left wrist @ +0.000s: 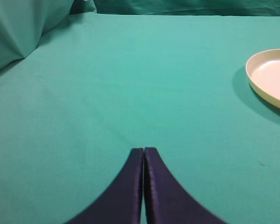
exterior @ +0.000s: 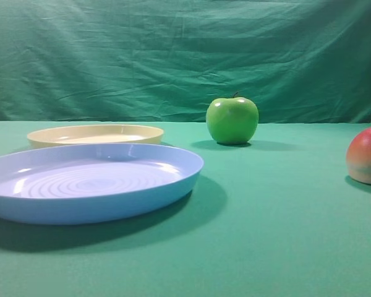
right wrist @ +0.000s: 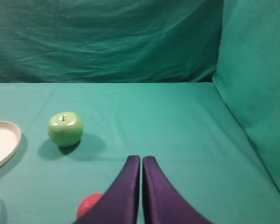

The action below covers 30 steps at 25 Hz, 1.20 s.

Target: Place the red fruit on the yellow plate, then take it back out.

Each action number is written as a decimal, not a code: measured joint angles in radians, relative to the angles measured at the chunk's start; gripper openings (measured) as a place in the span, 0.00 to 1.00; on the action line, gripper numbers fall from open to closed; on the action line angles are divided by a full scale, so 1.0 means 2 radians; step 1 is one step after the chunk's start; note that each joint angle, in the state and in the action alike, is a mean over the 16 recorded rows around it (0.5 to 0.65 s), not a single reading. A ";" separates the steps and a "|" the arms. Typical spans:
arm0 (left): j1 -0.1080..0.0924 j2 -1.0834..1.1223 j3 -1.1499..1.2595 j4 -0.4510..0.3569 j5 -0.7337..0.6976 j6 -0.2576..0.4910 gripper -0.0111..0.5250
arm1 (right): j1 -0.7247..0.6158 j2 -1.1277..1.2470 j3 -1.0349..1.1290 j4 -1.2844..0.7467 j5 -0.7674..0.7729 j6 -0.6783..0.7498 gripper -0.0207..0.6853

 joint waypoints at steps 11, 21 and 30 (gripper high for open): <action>0.000 0.000 0.000 0.000 0.000 0.000 0.02 | -0.036 -0.068 0.191 -0.002 -0.110 0.000 0.03; 0.000 0.000 0.000 0.000 0.000 0.000 0.02 | -0.048 -0.081 0.260 -0.002 -0.146 -0.001 0.03; 0.000 0.000 0.000 0.000 0.000 0.000 0.02 | -0.049 -0.081 0.268 -0.002 -0.161 -0.001 0.03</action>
